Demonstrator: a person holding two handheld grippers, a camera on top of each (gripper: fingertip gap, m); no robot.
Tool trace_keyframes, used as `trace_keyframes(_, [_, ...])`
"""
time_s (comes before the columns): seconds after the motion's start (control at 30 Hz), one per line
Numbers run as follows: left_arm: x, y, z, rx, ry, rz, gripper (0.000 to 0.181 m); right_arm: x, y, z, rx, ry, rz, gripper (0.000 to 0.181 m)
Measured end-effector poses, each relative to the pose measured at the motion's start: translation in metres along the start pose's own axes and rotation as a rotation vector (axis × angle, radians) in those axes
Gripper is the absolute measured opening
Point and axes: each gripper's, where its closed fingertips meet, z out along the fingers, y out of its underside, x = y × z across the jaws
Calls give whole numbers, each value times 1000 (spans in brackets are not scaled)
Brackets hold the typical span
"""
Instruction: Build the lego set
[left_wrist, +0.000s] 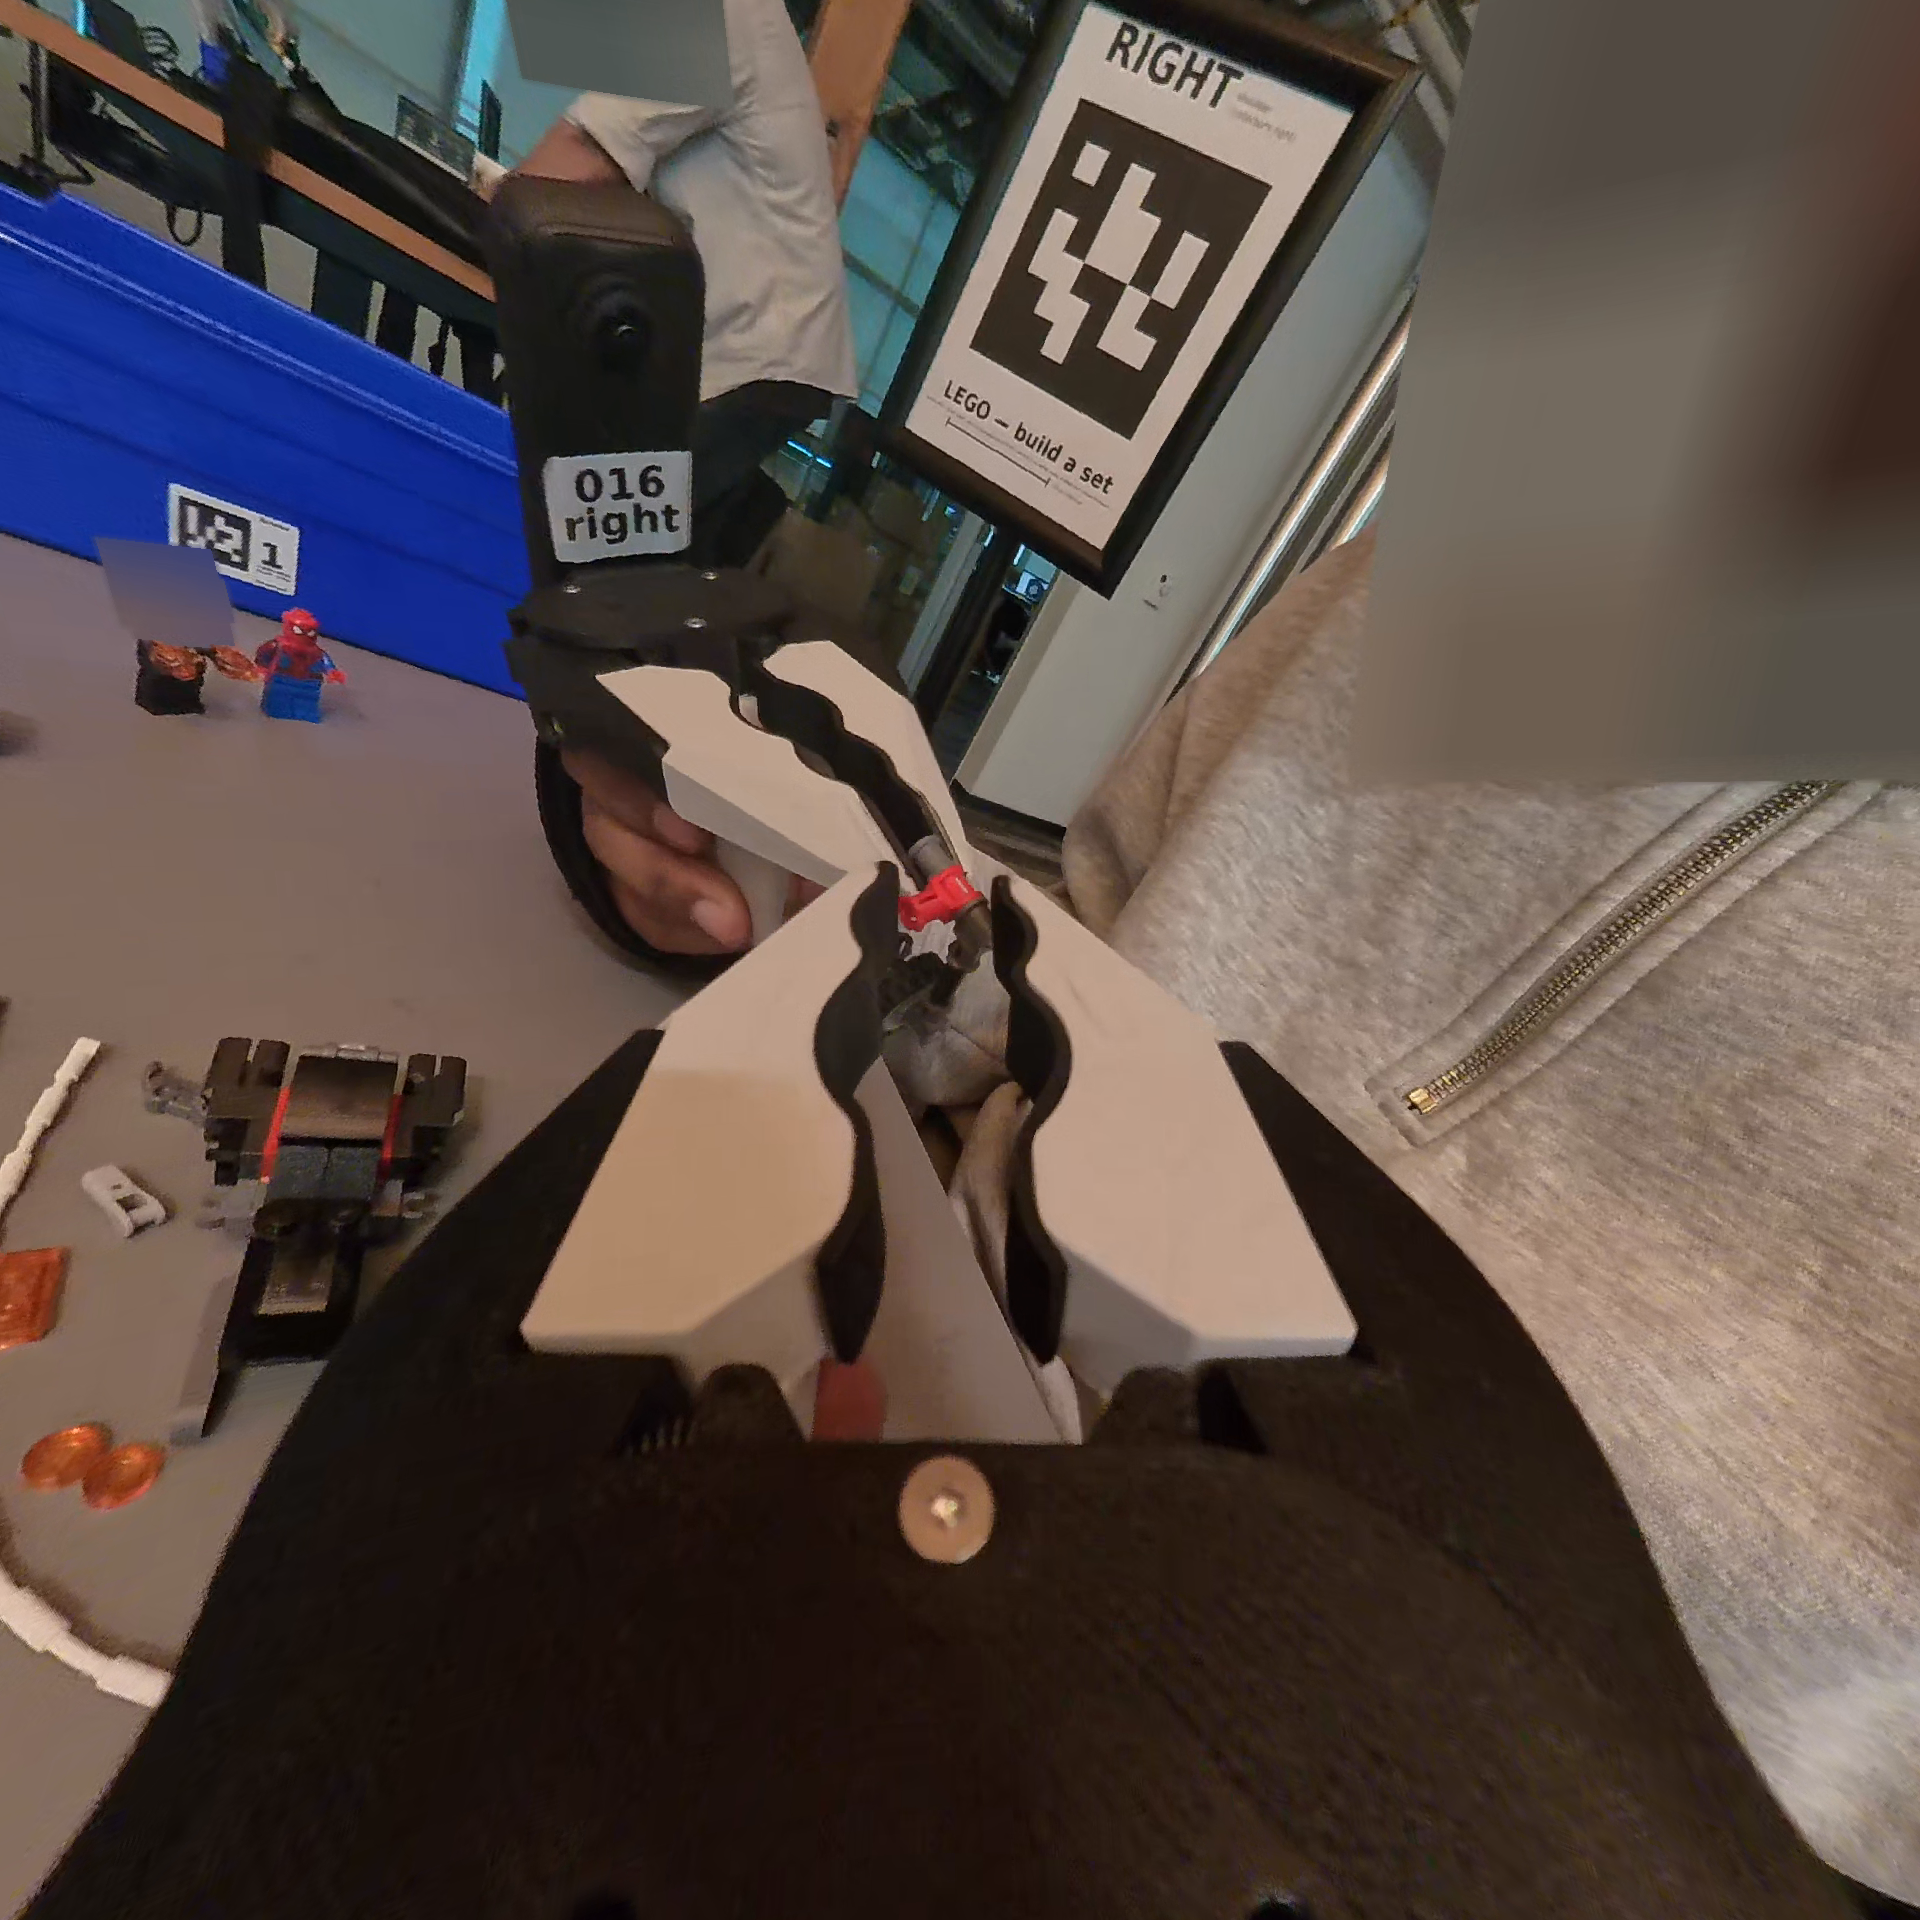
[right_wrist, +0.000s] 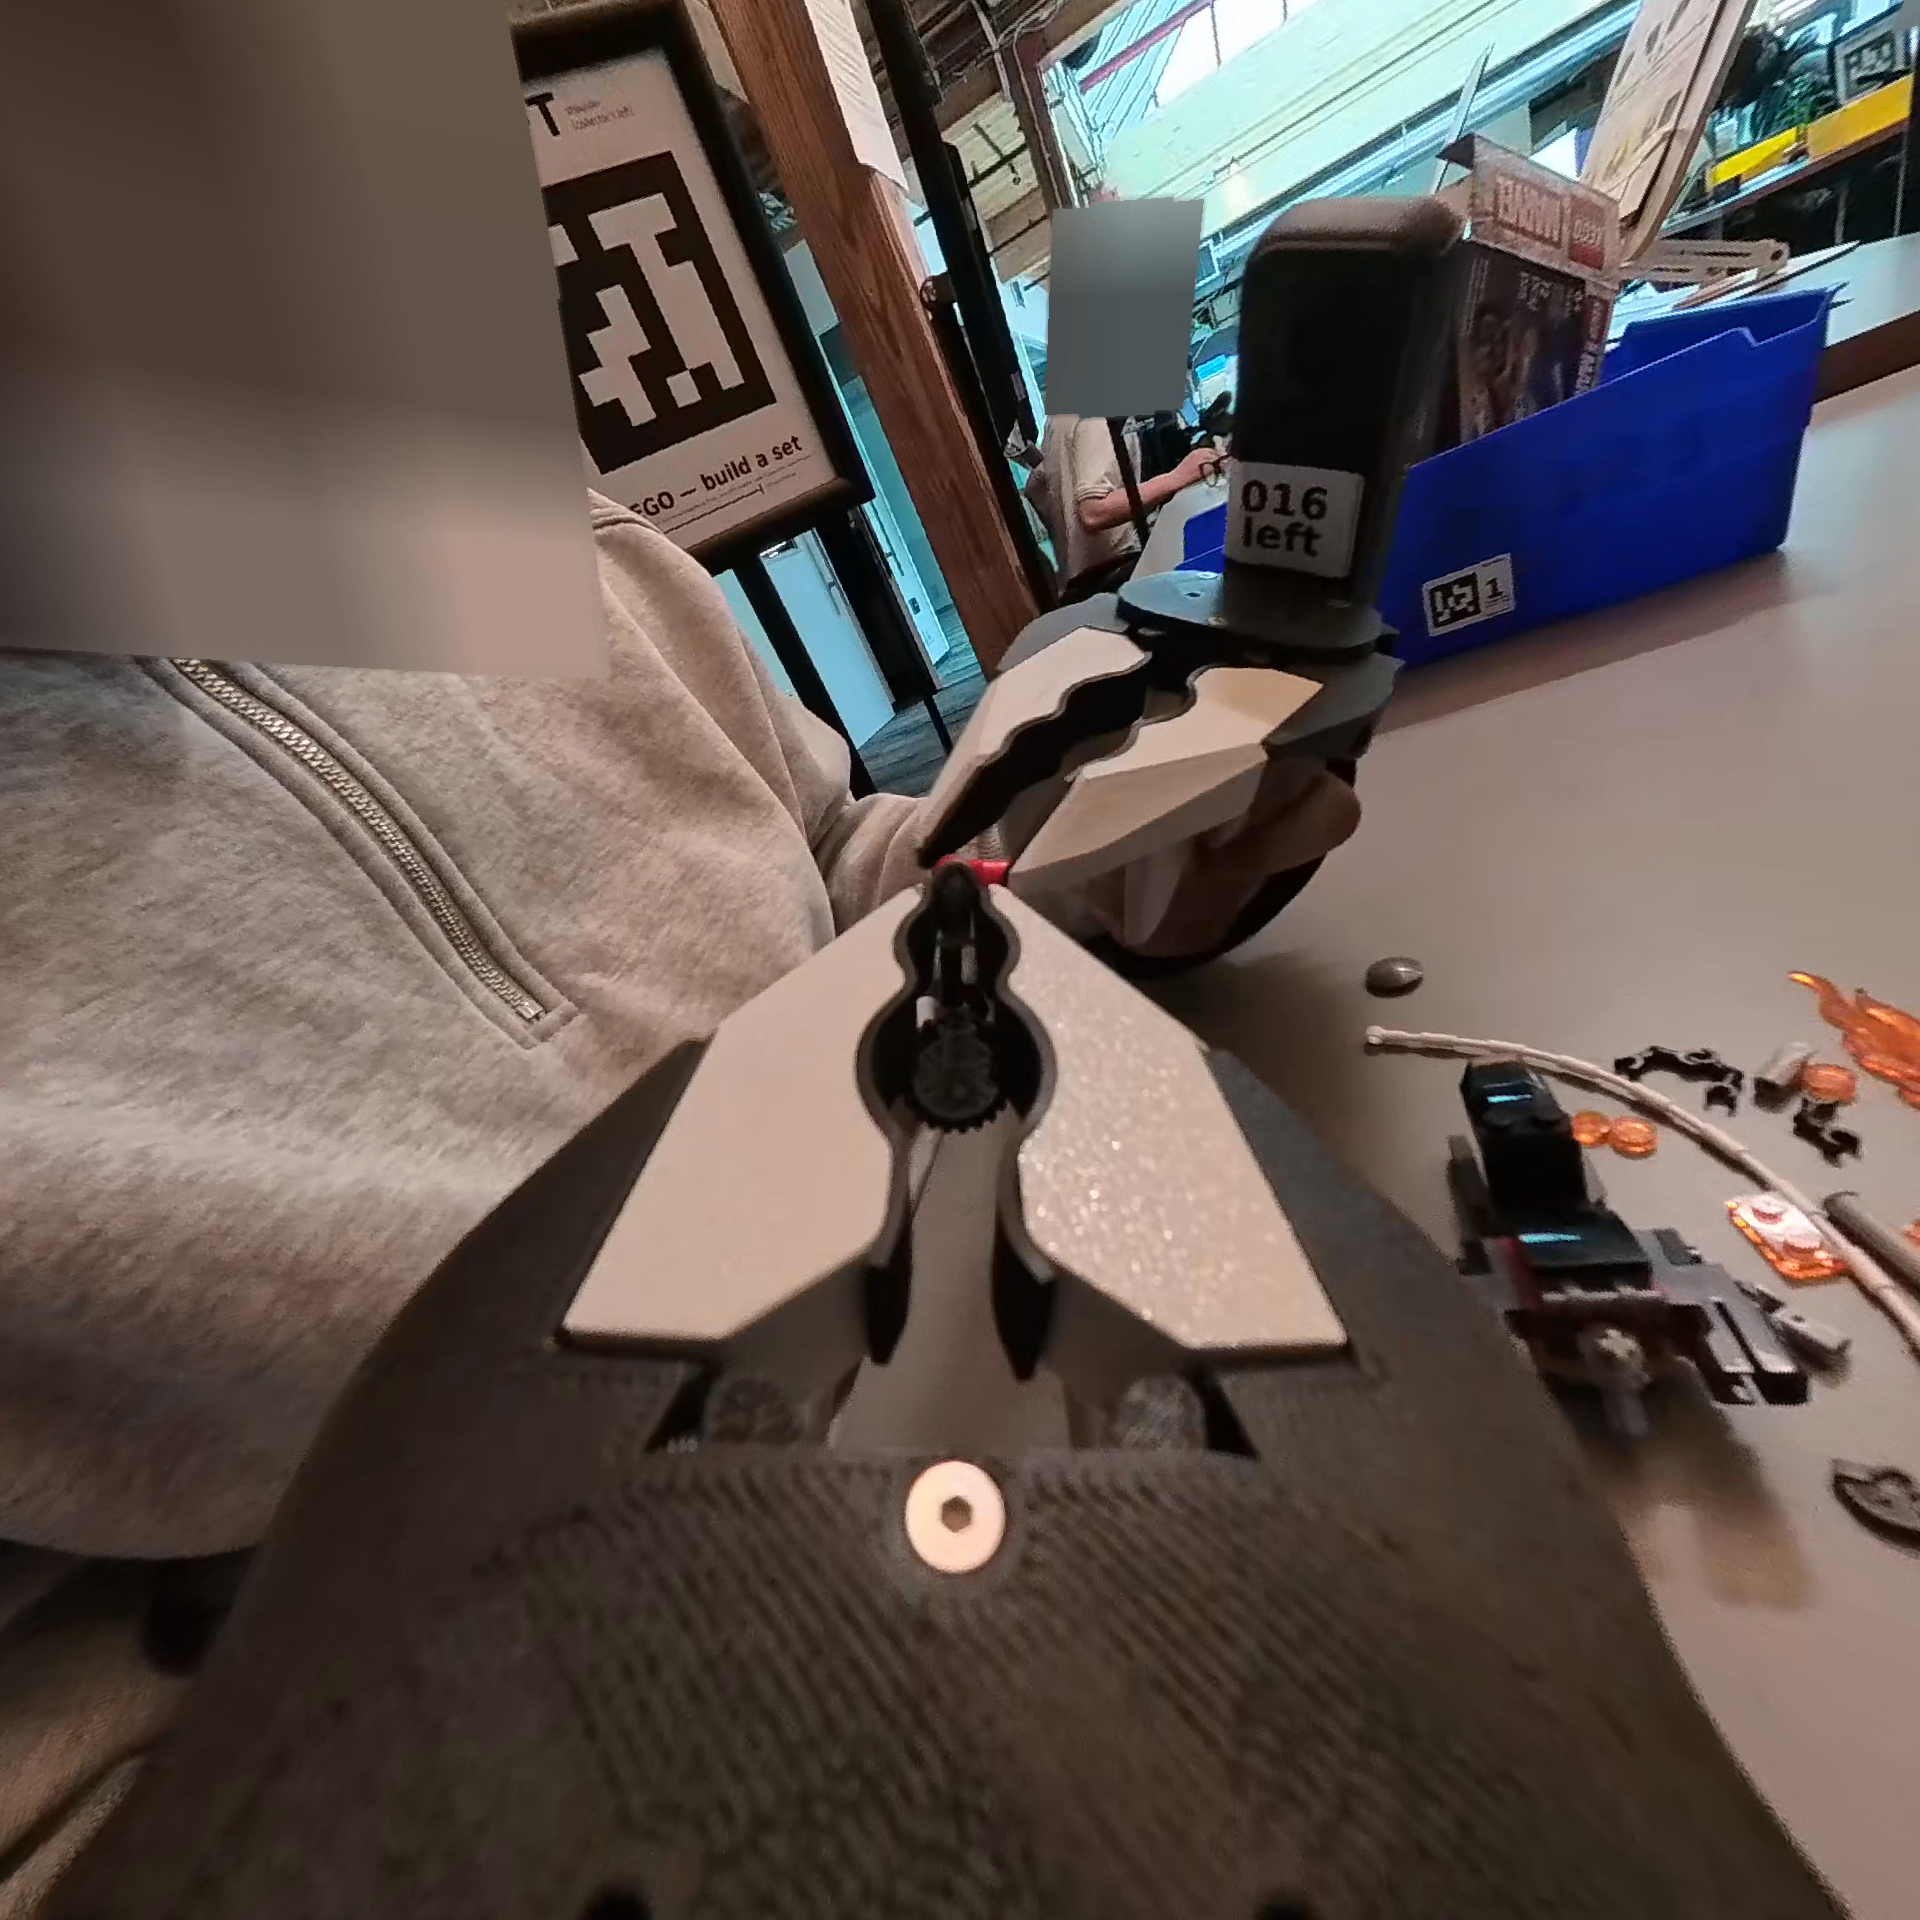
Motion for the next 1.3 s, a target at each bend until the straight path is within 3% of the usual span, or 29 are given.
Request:
trace_keyframes(0.43, [-8,-3,-6,36,22,-116,22,-6,-5,0,22,-16,-49,3])
trace_keyframes(0.7, [2,-2,-4,21,63,-84,3,-6,-5,0,26,-24,-46,4])
trace_keyframes(0.97, [-3,-7,-8,40,3,-45,0,1,-6,0,35,2,-26,5])
trace_keyframes(1.07, [-8,-9,-11,48,-36,-37,0,7,-7,-1,42,41,-21,10])
trace_keyframes(1.17, [-19,-12,-16,66,-112,-26,0,21,-14,-7,87,126,-21,27])
trace_keyframes(1.3, [-41,-22,-33,128,-296,13,0,53,-29,-28,173,371,-61,34])
